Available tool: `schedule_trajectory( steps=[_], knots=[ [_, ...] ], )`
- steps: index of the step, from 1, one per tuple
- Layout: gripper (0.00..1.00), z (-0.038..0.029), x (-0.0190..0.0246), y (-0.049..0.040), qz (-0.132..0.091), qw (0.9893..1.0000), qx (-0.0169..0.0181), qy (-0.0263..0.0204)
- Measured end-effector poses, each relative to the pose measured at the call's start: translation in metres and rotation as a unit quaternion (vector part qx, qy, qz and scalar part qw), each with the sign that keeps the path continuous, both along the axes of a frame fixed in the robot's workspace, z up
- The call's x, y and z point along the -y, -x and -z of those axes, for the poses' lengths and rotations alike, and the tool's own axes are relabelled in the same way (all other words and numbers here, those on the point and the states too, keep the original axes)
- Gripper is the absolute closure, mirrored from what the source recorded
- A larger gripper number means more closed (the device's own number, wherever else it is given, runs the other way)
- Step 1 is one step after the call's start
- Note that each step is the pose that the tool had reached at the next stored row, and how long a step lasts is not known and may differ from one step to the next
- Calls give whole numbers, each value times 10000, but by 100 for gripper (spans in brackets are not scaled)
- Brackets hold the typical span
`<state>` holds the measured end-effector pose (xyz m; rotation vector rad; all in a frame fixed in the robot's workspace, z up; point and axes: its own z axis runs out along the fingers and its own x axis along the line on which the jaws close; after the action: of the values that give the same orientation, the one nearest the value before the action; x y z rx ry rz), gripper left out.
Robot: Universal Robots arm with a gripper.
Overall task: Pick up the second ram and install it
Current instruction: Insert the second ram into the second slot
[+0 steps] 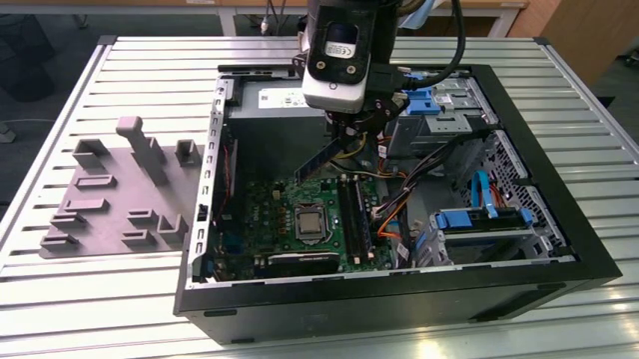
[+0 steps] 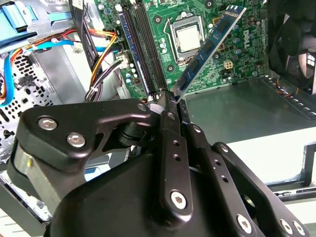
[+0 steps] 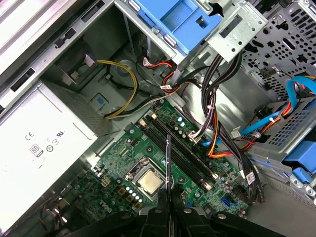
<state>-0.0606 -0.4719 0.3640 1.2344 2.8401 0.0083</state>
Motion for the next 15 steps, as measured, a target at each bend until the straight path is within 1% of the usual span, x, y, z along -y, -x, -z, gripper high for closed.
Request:
schedule_trajectory(
  steps=[10, 13, 15],
  knots=[
    [86, 0, 0, 0, -10, 10000, 0, 0],
    [86, 0, 0, 0, -103, 9999, 0, 0],
    [86, 0, 0, 0, -223, 9998, 0, 0]
  ],
)
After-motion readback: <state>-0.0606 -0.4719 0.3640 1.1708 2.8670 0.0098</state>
